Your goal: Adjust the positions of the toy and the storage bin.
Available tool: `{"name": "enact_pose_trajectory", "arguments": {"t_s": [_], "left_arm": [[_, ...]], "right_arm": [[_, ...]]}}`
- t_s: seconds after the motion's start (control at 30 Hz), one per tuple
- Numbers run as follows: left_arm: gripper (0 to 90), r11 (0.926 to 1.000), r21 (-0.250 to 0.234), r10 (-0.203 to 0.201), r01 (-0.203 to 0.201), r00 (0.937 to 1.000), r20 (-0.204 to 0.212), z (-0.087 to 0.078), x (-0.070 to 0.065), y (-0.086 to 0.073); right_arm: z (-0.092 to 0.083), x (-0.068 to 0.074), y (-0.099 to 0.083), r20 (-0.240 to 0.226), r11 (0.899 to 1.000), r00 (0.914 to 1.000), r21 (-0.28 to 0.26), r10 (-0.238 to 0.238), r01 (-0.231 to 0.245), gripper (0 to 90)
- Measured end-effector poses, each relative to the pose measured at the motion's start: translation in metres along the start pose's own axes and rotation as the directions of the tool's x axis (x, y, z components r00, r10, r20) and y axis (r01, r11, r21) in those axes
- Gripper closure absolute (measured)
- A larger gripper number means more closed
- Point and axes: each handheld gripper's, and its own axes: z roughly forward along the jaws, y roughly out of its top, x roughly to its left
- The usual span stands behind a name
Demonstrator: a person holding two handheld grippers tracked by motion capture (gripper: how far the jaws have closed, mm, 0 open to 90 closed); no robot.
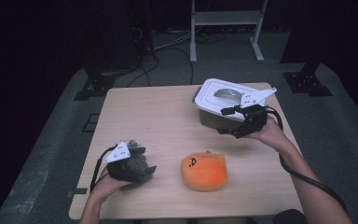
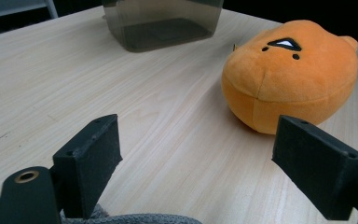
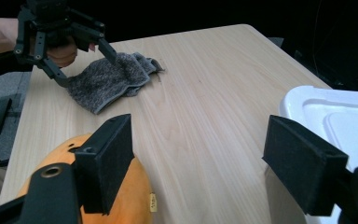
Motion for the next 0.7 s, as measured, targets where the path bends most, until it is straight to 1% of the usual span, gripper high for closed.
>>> {"name": "enact_pose_trajectory", "arguments": {"t_s": [0.17,0.2,0.27,0.4,0.7], "left_arm": [[11.4,1.0,0.005,-0.002,0.002,1.0,0.002,0.002,-0.001,0.001],[10.7,1.0,0.007,0.004,-0.004,1.0,0.002,0.003,-0.001,0.001],[10.1,1.0,0.008,0.003,-0.003,1.0,0.003,0.003,-0.001,0.001],[9.5,0.9999,0.013,-0.001,0.0,1.0,0.008,0.005,-0.001,0.001],[9.1,0.9998,0.021,0.0,0.0,0.9999,0.016,0.007,-0.002,0.0]], "right_arm": [[-0.002,-0.005,0.002,0.004,1.0,1.0,-0.001,0.005,-0.005,22.4],[-0.003,-0.006,0.003,0.008,1.0,0.9999,0.002,0.008,-0.008,22.0],[-0.004,-0.009,0.004,0.015,1.0,0.9999,0.005,0.006,-0.006,21.8],[-0.006,-0.014,0.007,0.023,1.0,0.9997,0.002,0.005,-0.005,21.7],[-0.007,-0.028,0.009,0.047,1.0,0.9988,0.019,0.009,-0.01,21.4]]}}
